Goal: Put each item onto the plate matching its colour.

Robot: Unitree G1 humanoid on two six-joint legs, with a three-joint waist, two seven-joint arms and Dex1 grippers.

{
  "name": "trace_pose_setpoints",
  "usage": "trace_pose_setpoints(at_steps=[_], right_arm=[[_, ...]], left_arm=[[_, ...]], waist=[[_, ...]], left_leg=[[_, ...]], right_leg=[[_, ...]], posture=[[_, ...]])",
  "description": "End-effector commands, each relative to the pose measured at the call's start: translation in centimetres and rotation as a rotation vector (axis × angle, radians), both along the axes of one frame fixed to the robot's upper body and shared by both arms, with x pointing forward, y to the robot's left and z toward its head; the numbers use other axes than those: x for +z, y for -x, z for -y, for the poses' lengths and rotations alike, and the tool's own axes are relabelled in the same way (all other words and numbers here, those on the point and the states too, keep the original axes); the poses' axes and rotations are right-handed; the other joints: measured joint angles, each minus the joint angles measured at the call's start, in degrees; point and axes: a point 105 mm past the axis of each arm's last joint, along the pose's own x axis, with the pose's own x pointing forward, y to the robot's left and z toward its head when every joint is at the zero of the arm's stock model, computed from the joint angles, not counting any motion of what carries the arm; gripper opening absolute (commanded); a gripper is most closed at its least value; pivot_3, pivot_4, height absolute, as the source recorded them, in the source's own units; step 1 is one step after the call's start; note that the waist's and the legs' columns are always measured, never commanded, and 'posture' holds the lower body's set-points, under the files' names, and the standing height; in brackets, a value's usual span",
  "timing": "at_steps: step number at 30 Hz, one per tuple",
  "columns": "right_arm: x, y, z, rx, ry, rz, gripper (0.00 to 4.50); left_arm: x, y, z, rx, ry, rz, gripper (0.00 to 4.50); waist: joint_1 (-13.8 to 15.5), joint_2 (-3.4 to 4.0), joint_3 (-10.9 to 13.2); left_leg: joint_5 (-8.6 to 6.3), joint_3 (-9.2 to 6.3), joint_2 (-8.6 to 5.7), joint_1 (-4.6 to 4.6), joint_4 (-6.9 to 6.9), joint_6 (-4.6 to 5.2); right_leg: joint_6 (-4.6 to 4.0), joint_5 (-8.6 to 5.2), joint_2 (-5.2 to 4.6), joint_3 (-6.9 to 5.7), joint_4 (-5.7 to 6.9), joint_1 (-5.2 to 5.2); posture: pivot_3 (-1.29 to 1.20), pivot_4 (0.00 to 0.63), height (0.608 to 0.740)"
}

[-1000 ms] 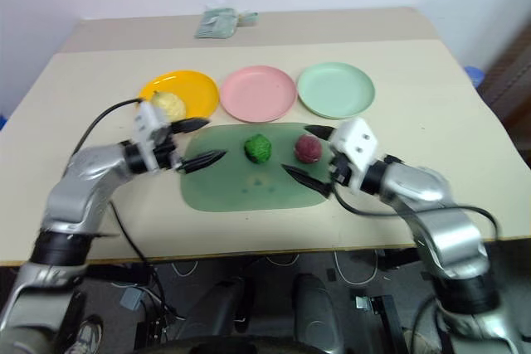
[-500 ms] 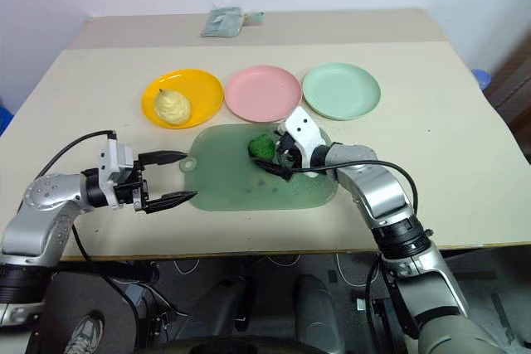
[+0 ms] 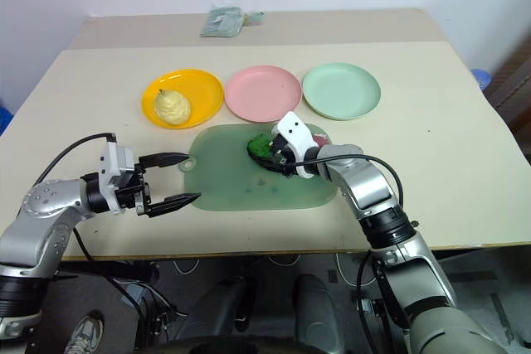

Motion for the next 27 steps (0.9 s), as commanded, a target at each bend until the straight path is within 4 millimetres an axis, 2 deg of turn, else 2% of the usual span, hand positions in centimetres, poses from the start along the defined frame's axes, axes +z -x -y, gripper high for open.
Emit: trace_pose_setpoints(at_steps=[1,4,7,10,13,15,17,20,23,27], right_arm=[[2.3,0.1,-0.3,0.027,-0.049,0.052,1.44],[4.4,0.7,-0.3,0.055,-0.136,0.055,1.44],[8.1,1.6,-0.2,0.102,-0.244,0.081,1.44],[12.5,0.2,1.4,0.053,-0.319,0.164,1.44],[14.3,-2.6,3.9,-0.052,-0.308,0.218,1.44],[13.7,-5.0,6.0,-0.138,-0.226,0.258,1.44],[11.8,-7.3,8.2,-0.217,-0.118,0.28,1.44],[8.9,-9.6,10.9,-0.333,-0.055,0.244,1.44],[6.7,-10.6,12.5,-0.433,-0.003,0.23,1.44],[5.7,-11.1,13.6,-0.525,0.005,0.227,1.44]], left_arm=[[0.8,0.3,0.2,0.001,0.018,0.031,4.5],[0.8,0.3,0.3,0.007,0.026,0.031,4.5],[0.7,0.2,0.3,0.025,0.035,0.028,4.5],[0.5,-0.2,0.5,0.054,0.034,0.026,4.5],[0.5,-0.7,0.8,0.088,0.034,0.03,4.5],[0.4,-1.1,1.0,0.111,0.029,0.04,4.5],[0.5,-1.4,0.9,0.141,0.02,0.087,4.5],[0.5,-1.6,0.8,0.173,0.028,0.104,4.5],[0.5,-1.6,0.7,0.193,0.037,0.111,4.5],[0.7,-1.5,0.3,0.218,0.043,0.117,4.5]], waist=[[-0.02,0.0,0.0],[0.0,0.02,0.01],[0.04,0.03,0.02],[0.01,0.05,0.03],[0.01,0.04,0.02],[0.19,0.0,0.0],[0.28,0.0,0.0],[-0.08,0.02,0.01],[-0.87,0.06,0.04],[-1.9,0.07,0.05]], left_leg=[[0.0,0.0,0.0,0.0,0.0,0.0],[0.0,0.0,0.0,0.0,0.0,0.0],[0.0,0.0,0.0,-0.01,0.0,0.0],[0.0,0.0,0.0,0.0,0.01,0.0],[0.0,0.0,0.0,0.0,-0.02,0.0],[0.0,0.0,0.0,0.01,-0.01,0.0],[0.0,0.03,-0.01,0.04,0.01,0.0],[0.0,0.14,-0.02,0.05,-0.01,0.01],[0.03,0.18,-0.01,0.03,-0.11,-0.04],[0.12,0.24,0.01,0.04,-0.2,-0.19]], right_leg=[[0.0,0.0,0.0,0.0,0.0,0.0],[0.0,0.0,0.0,0.0,0.0,0.0],[0.0,0.0,0.0,0.0,0.0,0.0],[0.0,0.0,-0.01,0.0,0.0,0.0],[-0.01,0.0,0.0,0.0,-0.02,0.0],[-0.01,0.01,0.0,-0.02,-0.04,0.04],[-0.01,0.01,-0.01,-0.03,-0.07,0.09],[-0.01,0.02,-0.02,0.01,-0.08,0.08],[-0.02,0.02,-0.02,0.05,-0.04,-0.02],[-0.03,0.02,0.0,0.18,-0.02,-0.09]], posture=[[0.0,0.15,0.74],[0.0,0.15,0.74],[0.0,0.15,0.74],[0.0,0.15,0.74],[0.0,0.15,0.74],[0.0,0.15,0.74],[0.0,0.15,0.74],[0.0,0.15,0.74],[0.0,0.15,0.74],[0.0,0.15,0.74]])
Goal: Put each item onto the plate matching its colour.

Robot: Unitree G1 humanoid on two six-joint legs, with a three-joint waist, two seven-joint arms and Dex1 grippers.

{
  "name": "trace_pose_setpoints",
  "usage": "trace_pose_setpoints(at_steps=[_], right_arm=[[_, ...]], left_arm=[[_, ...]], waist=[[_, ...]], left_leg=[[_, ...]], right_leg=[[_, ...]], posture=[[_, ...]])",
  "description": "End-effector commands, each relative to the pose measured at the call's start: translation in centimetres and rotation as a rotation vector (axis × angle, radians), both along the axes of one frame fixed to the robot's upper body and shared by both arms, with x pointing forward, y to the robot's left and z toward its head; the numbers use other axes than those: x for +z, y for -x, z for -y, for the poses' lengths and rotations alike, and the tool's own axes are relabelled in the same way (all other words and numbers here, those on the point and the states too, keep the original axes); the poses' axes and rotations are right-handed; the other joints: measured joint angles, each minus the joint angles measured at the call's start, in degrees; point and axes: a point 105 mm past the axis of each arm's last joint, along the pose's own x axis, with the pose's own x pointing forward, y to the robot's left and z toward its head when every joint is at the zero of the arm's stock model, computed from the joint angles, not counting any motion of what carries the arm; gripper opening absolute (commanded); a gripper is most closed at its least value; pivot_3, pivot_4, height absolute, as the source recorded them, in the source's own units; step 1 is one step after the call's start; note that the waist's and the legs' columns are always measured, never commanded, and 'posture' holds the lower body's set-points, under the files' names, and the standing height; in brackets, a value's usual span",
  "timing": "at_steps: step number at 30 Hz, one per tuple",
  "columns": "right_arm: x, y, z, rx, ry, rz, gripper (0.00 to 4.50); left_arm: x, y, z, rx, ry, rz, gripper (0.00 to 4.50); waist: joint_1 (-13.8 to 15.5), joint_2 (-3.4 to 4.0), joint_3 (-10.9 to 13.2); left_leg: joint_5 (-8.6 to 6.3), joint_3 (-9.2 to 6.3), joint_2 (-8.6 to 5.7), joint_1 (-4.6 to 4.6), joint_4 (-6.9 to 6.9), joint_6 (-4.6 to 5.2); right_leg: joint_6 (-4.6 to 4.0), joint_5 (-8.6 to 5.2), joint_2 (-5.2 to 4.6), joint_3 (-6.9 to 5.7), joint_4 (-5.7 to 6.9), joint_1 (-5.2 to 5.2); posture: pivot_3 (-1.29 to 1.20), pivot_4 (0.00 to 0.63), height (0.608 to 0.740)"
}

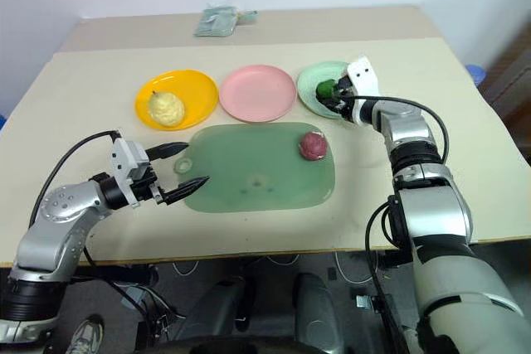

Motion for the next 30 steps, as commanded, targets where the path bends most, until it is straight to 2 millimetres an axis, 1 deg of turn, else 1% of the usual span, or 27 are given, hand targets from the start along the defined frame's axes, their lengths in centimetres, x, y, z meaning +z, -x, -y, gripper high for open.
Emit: trace_pose_setpoints(at_steps=[1,3,4,7,8,12,13,14,16,18,19,21,22,24,26,30], right_arm=[[2.6,-0.9,0.1,-0.04,0.004,0.103,1.44],[2.8,-1.0,0.2,-0.052,0.008,0.113,2.32],[3.0,-1.0,0.3,-0.058,0.009,0.124,2.68],[3.4,-1.0,0.2,-0.043,0.012,0.14,4.23],[4.0,-1.0,0.3,-0.027,0.001,0.158,4.46],[6.7,-0.4,0.6,0.048,-0.098,0.221,4.46],[7.5,0.2,0.5,0.104,-0.162,0.224,4.46],[8.2,0.9,0.3,0.167,-0.219,0.221,4.46],[9.2,3.5,-0.4,0.314,-0.303,0.207,4.46],[9.3,6.1,-1.2,0.396,-0.332,0.177,4.46],[8.8,7.6,-1.6,0.428,-0.333,0.152,4.46],[7.6,10.1,-2.3,0.458,-0.332,0.095,4.46],[6.7,11.1,-2.7,0.458,-0.334,0.064,4.46],[5.5,12.3,-3.3,0.449,-0.349,0.023,4.46],[4.3,12.6,-3.6,0.414,-0.333,0.003,4.46],[2.2,12.4,-3.9,0.361,-0.309,-0.017,4.46]], left_arm=[[1.3,0.2,-0.4,0.024,-0.005,0.061,4.5],[1.4,0.3,-0.5,0.036,-0.003,0.063,4.5],[1.5,0.3,-0.6,0.042,-0.001,0.067,4.5],[1.5,0.3,-0.8,0.052,0.007,0.063,4.5],[1.4,0.4,-0.7,0.05,0.01,0.059,4.5],[1.3,0.4,-0.4,0.033,0.024,0.046,4.5],[1.2,0.3,-0.3,0.027,0.024,0.042,4.5],[1.1,0.3,-0.1,0.019,0.021,0.037,4.5],[0.9,0.1,0.2,0.007,0.021,0.03,4.5],[1.0,0.0,0.5,0.0,0.027,0.028,4.5],[1.1,-0.1,0.7,-0.011,0.027,0.026,4.5],[1.2,-0.3,1.0,-0.028,0.032,0.024,4.5],[1.2,-0.4,1.1,-0.041,0.033,0.021,4.5],[1.2,-0.6,1.2,-0.059,0.034,0.016,4.5],[1.1,-0.6,1.3,-0.073,0.036,0.009,4.5],[0.7,-0.7,1.2,-0.091,0.03,0.001,4.5]], waist=[[-0.35,0.0,0.0],[-0.51,0.0,0.0],[-0.57,0.0,0.0],[-0.71,0.01,0.0],[-0.72,0.01,0.0],[-0.66,0.04,0.01],[-0.62,0.04,0.01],[-0.53,0.06,0.03],[-0.05,0.06,0.02],[0.73,0.07,0.01],[0.82,0.07,0.0],[1.12,0.07,0.0],[1.12,0.07,0.0],[1.1,0.08,0.0],[0.74,0.08,0.0],[0.87,0.08,-0.01]], left_leg=[[0.0,0.0,0.01,0.0,-0.01,0.0],[-0.02,-0.01,0.01,0.0,-0.02,0.04],[-0.06,-0.01,0.01,0.0,-0.02,0.1],[-0.09,0.0,0.01,0.01,-0.01,0.16],[-0.09,0.0,0.01,0.01,-0.01,0.15],[-0.1,0.0,0.0,0.01,0.01,0.17],[-0.1,0.0,0.0,0.01,0.01,0.17],[-0.1,0.0,0.0,0.01,0.01,0.17],[-0.12,-0.05,0.01,0.0,0.0,0.21],[-0.16,-0.11,0.02,0.0,0.03,0.23],[-0.17,-0.13,0.02,-0.01,0.03,0.22],[-0.18,-0.17,0.02,-0.02,0.07,0.22],[-0.18,-0.17,0.02,-0.02,0.11,0.21],[-0.18,-0.14,0.01,-0.03,0.2,0.22],[-0.18,-0.09,0.01,-0.02,0.26,0.22],[-0.17,-0.05,0.02,0.01,0.22,0.22]], right_leg=[[0.0,0.0,0.01,0.01,0.0,-0.01],[0.0,0.0,0.02,0.02,0.02,-0.01],[0.0,0.0,0.03,0.03,0.02,-0.01],[0.0,0.0,0.04,0.03,0.03,-0.01],[0.0,0.0,0.05,0.03,0.03,-0.01],[0.0,0.0,0.09,0.03,0.04,-0.01],[0.0,0.0,0.1,0.03,0.04,-0.01],[0.0,0.0,0.11,0.03,0.04,-0.01],[0.01,0.0,0.08,0.03,0.02,0.02],[0.01,-0.01,0.07,0.03,0.01,0.03],[0.01,-0.01,0.07,0.03,0.01,0.04],[0.01,-0.01,0.04,0.02,0.04,0.05],[0.01,-0.01,0.02,0.01,0.05,0.06],[0.01,-0.01,-0.01,0.02,0.06,0.08],[0.01,-0.01,0.0,0.05,0.05,0.09],[0.02,-0.02,0.0,0.07,0.04,0.09]], posture=[[0.0,0.15,0.74],[0.0,0.15,0.74],[0.0,0.15,0.74],[0.0,0.15,0.74],[0.0,0.15,0.74],[0.0,0.15,0.74],[0.0,0.15,0.74],[0.0,0.15,0.74],[0.0,0.15,0.74],[0.0,0.15,0.74],[0.0,0.15,0.74],[0.0,0.15,0.74],[0.0,0.15,0.74],[0.0,0.15,0.74],[0.0,0.15,0.74],[0.0,0.15,0.74]])
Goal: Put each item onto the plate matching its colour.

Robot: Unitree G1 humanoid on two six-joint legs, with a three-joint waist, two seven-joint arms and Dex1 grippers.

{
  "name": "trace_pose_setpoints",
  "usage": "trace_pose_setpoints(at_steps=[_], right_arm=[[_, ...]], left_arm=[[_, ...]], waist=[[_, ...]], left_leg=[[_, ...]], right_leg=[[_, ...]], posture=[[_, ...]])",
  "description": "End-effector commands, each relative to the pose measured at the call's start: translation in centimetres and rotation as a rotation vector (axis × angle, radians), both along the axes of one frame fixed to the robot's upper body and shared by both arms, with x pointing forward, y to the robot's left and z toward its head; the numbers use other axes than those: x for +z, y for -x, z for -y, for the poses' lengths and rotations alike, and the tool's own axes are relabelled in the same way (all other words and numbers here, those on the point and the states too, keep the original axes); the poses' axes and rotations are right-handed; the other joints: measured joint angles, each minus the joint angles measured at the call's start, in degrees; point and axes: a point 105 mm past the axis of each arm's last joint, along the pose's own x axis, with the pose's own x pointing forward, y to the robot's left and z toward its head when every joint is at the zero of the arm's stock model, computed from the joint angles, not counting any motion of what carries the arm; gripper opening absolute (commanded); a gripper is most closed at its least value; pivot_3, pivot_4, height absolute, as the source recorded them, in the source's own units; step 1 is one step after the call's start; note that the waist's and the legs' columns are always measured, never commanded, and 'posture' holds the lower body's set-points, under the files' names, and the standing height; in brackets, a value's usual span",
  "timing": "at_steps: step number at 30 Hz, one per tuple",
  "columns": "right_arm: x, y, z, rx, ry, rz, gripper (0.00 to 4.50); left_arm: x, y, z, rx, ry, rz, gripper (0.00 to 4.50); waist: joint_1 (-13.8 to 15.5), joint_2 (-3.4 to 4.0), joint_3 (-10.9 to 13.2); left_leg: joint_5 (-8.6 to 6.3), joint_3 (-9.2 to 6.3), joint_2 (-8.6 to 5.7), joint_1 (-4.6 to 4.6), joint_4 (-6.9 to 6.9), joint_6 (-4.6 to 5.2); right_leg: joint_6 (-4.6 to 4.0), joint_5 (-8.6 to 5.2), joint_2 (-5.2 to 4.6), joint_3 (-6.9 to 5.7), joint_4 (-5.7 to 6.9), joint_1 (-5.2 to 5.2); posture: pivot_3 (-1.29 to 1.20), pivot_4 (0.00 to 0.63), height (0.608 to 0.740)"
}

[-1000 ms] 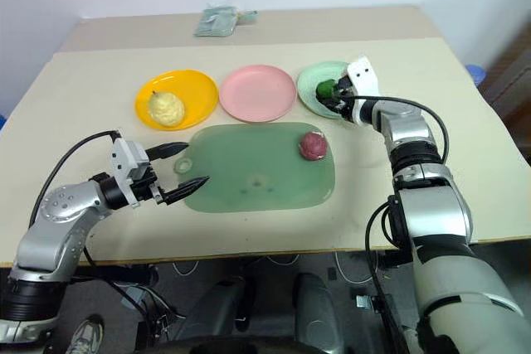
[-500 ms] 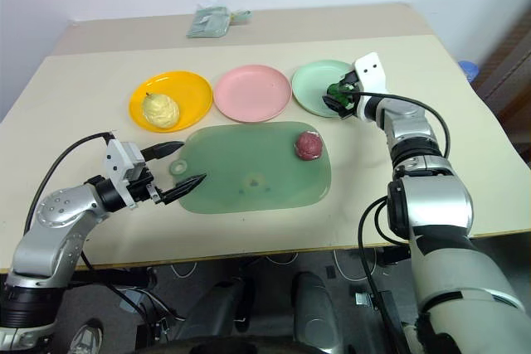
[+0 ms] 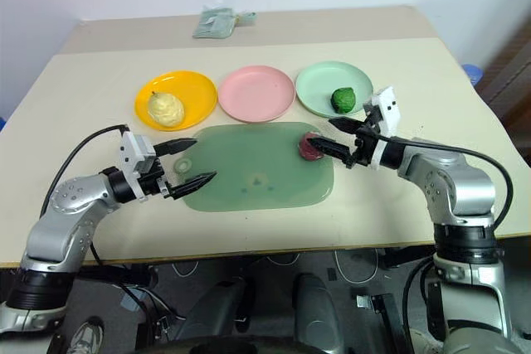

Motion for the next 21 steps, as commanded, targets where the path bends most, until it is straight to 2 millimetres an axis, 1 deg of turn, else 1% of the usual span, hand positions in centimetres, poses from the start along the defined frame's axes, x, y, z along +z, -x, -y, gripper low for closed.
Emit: trace_pose_setpoints(at_steps=[1,9,14,18,21], right_arm=[[-0.3,-0.3,-0.6,-0.025,0.021,0.04,4.46],[-3.0,-1.9,0.0,-0.07,0.044,0.001,4.46],[-3.6,-2.6,0.2,-0.072,0.034,-0.015,4.46],[-4.0,-2.8,-0.3,-0.058,0.023,-0.026,4.46],[-3.7,-2.9,-0.8,-0.044,0.006,-0.025,3.66]], left_arm=[[0.5,0.0,0.1,-0.025,0.005,0.027,4.5],[0.1,0.6,0.1,-0.024,-0.003,0.019,4.5],[0.3,0.9,0.0,-0.012,-0.004,0.018,4.5],[0.4,1.2,-0.2,-0.002,-0.008,0.02,4.5],[0.5,1.4,-0.2,0.007,-0.007,0.021,4.5]], waist=[[0.1,0.0,0.0],[0.15,-0.01,0.0],[0.03,-0.01,0.0],[0.04,-0.01,0.0],[0.05,-0.01,0.0]], left_leg=[[0.0,0.0,0.0,0.0,0.0,0.0],[0.0,0.01,-0.02,-0.01,0.02,0.01],[0.0,0.0,-0.01,-0.01,-0.01,0.01],[0.0,0.0,0.0,-0.01,-0.01,0.01],[0.0,0.0,-0.01,-0.01,-0.01,0.01]], right_leg=[[0.0,0.0,0.0,-0.01,0.0,0.0],[0.01,0.01,-0.01,-0.02,-0.03,0.02],[0.01,0.01,0.0,-0.02,-0.03,0.01],[0.01,0.01,0.01,-0.02,-0.02,0.01],[0.01,0.01,0.0,-0.01,-0.02,0.01]], posture=[[0.0,0.15,0.74],[0.0,0.15,0.74],[0.0,0.15,0.74],[0.0,0.15,0.74],[0.0,0.15,0.74]])
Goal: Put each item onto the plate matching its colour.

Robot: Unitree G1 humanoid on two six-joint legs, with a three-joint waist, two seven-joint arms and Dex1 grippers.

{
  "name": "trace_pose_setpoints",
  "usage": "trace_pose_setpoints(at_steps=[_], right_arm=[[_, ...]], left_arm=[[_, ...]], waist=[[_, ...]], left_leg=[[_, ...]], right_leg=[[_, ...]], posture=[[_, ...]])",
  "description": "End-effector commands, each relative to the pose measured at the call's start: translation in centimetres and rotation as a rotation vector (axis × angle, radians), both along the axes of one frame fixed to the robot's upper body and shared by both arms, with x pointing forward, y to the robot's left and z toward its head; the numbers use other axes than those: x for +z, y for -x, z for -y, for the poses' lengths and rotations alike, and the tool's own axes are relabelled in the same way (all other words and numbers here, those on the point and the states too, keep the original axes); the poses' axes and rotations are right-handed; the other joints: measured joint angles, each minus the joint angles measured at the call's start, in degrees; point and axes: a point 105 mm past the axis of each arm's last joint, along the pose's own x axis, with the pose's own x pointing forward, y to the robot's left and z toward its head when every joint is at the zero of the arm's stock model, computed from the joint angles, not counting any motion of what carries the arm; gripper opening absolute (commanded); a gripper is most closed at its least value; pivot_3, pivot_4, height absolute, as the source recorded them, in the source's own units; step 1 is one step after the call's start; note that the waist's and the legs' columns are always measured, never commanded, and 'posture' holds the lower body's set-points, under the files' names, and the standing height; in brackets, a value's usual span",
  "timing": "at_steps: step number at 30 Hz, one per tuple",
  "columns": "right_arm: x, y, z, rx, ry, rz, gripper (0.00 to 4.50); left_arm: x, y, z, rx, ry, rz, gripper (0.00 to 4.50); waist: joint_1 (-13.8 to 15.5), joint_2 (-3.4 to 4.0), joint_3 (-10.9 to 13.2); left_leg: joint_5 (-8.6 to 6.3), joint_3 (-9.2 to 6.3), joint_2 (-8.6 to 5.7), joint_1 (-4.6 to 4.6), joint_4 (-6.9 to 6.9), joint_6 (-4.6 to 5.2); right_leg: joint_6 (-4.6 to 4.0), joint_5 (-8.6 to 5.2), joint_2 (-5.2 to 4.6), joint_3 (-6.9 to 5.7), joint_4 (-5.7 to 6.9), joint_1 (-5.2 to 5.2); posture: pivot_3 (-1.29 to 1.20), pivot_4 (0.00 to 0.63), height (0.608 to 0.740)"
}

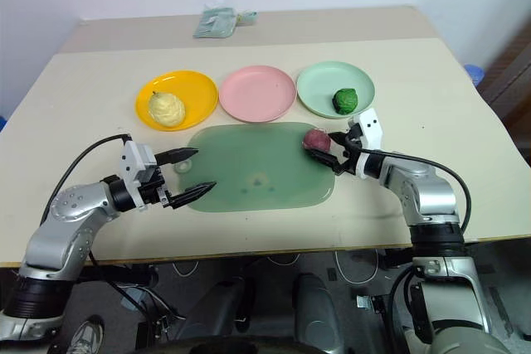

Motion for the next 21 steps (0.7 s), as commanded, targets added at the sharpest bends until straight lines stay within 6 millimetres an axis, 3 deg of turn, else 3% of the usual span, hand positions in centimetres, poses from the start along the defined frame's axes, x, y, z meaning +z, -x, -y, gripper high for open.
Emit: trace_pose_setpoints(at_steps=[1,3,4,10,14,17,21], right_arm=[[1.8,-0.3,-0.8,0.031,-0.027,0.06,3.16],[2.5,-0.3,-1.2,0.042,-0.035,0.085,2.3],[3.1,-0.3,-1.5,0.055,-0.04,0.102,2.09],[8.4,0.1,-6.1,0.206,-0.136,0.225,2.09],[10.3,-4.2,-9.9,0.111,-0.143,0.309,2.09],[9.4,-7.9,-11.3,0.003,-0.125,0.3,2.09],[8.3,-10.0,-12.1,-0.088,-0.094,0.288,2.09]], left_arm=[[1.4,0.3,-0.1,0.006,0.002,0.049,4.5],[1.5,0.4,-0.1,0.01,0.004,0.049,4.5],[1.5,0.4,-0.1,0.013,0.006,0.049,4.5],[2.1,0.2,0.1,0.039,0.04,0.047,4.5],[2.2,-0.3,0.1,0.059,0.046,0.052,4.5],[2.3,-0.6,-0.2,0.095,0.044,0.067,4.5],[2.3,-0.6,-0.6,0.155,0.031,0.081,4.5]], waist=[[0.03,0.0,0.0],[0.07,0.0,0.0],[0.04,0.0,0.0],[-0.34,0.0,0.0],[-0.51,0.0,0.0],[-0.17,-0.03,-0.02],[-0.01,-0.05,-0.02]], left_leg=[[0.0,0.0,0.0,0.0,0.01,0.0],[0.0,0.0,0.0,0.0,0.01,0.0],[0.0,0.0,0.0,0.0,0.01,0.0],[0.0,0.0,0.02,0.0,-0.01,0.0],[0.02,0.03,0.03,0.05,-0.04,-0.04],[0.03,0.04,0.01,0.07,-0.03,-0.07],[0.06,-0.01,-0.07,0.03,-0.02,-0.11]], right_leg=[[0.0,0.0,0.0,0.0,0.0,0.0],[0.0,0.0,0.0,0.0,0.0,0.01],[0.0,0.0,0.0,0.0,0.0,0.01],[0.0,0.0,0.03,0.01,0.02,-0.03],[-0.02,0.01,0.08,0.01,0.06,-0.06],[-0.03,0.02,0.1,0.01,0.16,-0.07],[-0.04,0.02,0.15,-0.01,0.11,-0.04]], posture=[[0.0,0.15,0.74],[0.0,0.15,0.74],[0.0,0.15,0.74],[0.0,0.15,0.74],[0.0,0.15,0.74],[0.0,0.15,0.74],[0.0,0.15,0.74]])
